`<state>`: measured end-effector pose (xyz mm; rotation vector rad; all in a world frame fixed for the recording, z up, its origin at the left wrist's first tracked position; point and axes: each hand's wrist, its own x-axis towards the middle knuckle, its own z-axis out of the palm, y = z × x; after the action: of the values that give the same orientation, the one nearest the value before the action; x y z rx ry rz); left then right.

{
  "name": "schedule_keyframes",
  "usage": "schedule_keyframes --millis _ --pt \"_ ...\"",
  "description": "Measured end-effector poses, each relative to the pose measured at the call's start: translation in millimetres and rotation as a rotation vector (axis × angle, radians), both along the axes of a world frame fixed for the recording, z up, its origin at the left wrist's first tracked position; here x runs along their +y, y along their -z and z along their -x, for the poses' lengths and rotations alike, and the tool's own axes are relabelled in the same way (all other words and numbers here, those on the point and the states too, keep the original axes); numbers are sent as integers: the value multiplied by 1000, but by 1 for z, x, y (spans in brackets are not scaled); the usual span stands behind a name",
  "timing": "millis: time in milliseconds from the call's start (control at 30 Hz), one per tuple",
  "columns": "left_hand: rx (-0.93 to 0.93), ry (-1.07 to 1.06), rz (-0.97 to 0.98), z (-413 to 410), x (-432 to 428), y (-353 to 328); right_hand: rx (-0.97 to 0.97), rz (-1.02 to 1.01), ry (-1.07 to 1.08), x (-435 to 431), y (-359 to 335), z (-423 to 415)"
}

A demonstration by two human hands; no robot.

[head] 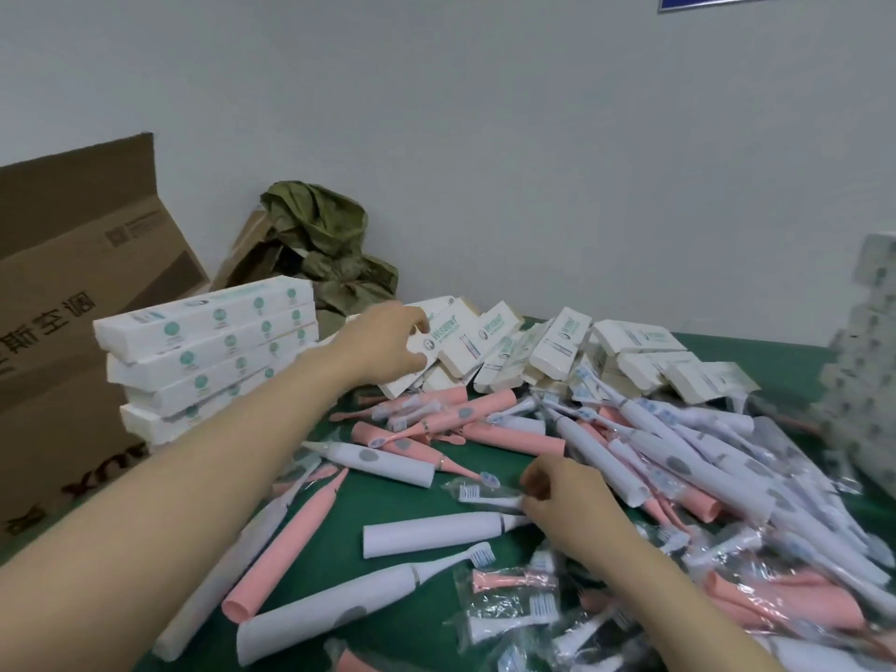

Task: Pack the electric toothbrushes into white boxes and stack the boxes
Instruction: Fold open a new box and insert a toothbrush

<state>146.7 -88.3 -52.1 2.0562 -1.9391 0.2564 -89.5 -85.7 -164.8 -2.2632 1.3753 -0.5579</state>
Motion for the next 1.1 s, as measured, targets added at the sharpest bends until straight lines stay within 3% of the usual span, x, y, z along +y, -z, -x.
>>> schedule_keyframes --millis 100,267,433,567,767,900,1000,1100 --pt "-72 -28 -95 28 -19 49 35 -25 4 -1 2 9" --pt "-131 -327 101 23 -50 67 11 -29 7 -3 4 14" --pt "82 -486 -97 5 -64 77 22 -15 3 -3 2 14" --pt "144 -473 7 5 -63 77 30 -22 12 -5 1 15" --pt "417 -272 382 22 -32 51 10 9 48 -6 2 14" --pt "473 8 672 43 2 33 -284 172 149 -8 -13 14" --pt "596 179 667 59 27 22 -485 447 222 -5 -38 23" --pt "769 320 597 75 47 16 -510 653 259 1 -62 32"
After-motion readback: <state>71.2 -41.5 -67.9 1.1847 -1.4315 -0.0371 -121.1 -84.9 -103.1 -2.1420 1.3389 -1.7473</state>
